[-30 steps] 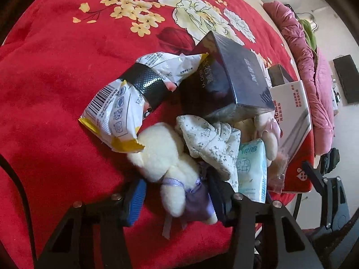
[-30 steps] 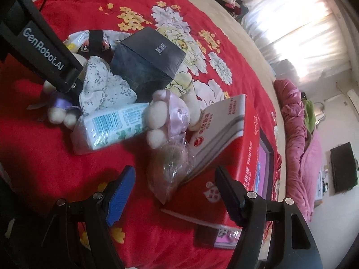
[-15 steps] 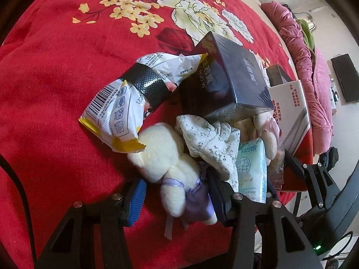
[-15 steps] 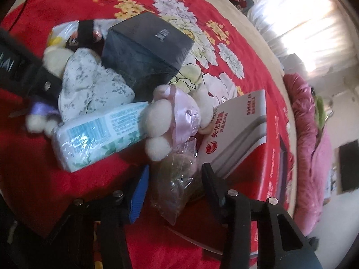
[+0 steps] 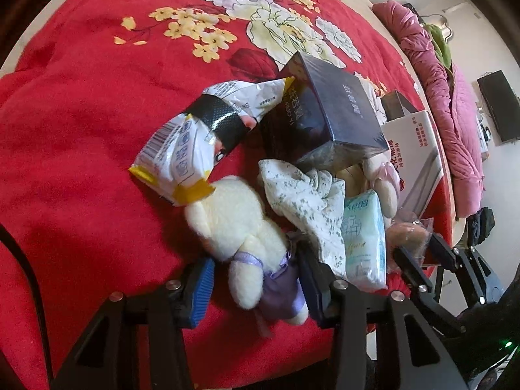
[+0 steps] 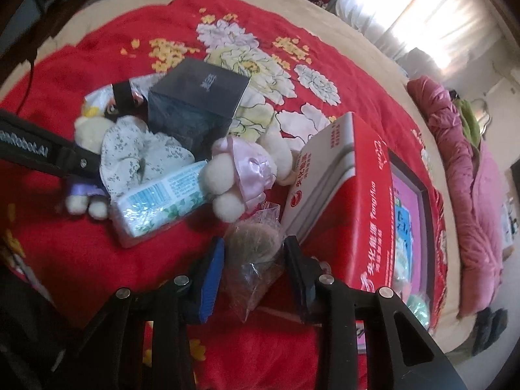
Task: Organize soft objects
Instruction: 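Lift and carry the teddy bear and bagged ball toward the pink book box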
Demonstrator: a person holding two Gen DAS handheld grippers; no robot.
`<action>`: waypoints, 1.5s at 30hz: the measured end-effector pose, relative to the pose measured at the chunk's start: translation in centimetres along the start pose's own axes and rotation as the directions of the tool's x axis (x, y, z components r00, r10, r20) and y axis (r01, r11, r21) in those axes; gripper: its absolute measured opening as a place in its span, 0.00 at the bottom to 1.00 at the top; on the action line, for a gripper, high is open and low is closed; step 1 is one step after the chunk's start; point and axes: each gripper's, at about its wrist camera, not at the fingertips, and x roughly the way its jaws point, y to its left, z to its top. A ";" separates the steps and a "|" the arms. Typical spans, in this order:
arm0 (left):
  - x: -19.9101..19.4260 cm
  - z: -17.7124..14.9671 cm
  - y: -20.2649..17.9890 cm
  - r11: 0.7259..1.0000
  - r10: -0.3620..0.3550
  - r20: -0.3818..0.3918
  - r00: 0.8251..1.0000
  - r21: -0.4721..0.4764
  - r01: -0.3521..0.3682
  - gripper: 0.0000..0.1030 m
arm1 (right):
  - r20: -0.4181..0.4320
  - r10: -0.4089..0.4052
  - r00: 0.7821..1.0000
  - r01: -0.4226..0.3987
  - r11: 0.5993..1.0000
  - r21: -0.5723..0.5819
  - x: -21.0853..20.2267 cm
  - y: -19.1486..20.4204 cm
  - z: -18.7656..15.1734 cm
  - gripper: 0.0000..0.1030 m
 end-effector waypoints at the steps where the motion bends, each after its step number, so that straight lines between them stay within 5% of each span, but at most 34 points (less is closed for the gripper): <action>1: -0.3 -0.2 0.1 1.000 0.003 0.004 1.000 0.000 -0.003 0.46 | 0.012 0.014 1.000 -0.014 1.000 0.013 -0.5 -0.1 -0.1 0.37; 23: -6.9 -3.5 -1.4 0.992 0.050 0.117 0.992 0.111 -0.063 0.46 | 0.132 0.175 0.976 -0.197 0.964 0.178 -5.9 -1.7 -1.1 0.37; 45: -12.2 -4.6 -9.0 0.956 0.056 0.226 0.973 0.269 -0.117 0.46 | 0.277 0.161 0.947 -0.244 0.922 0.300 -11.6 -6.5 -2.0 0.37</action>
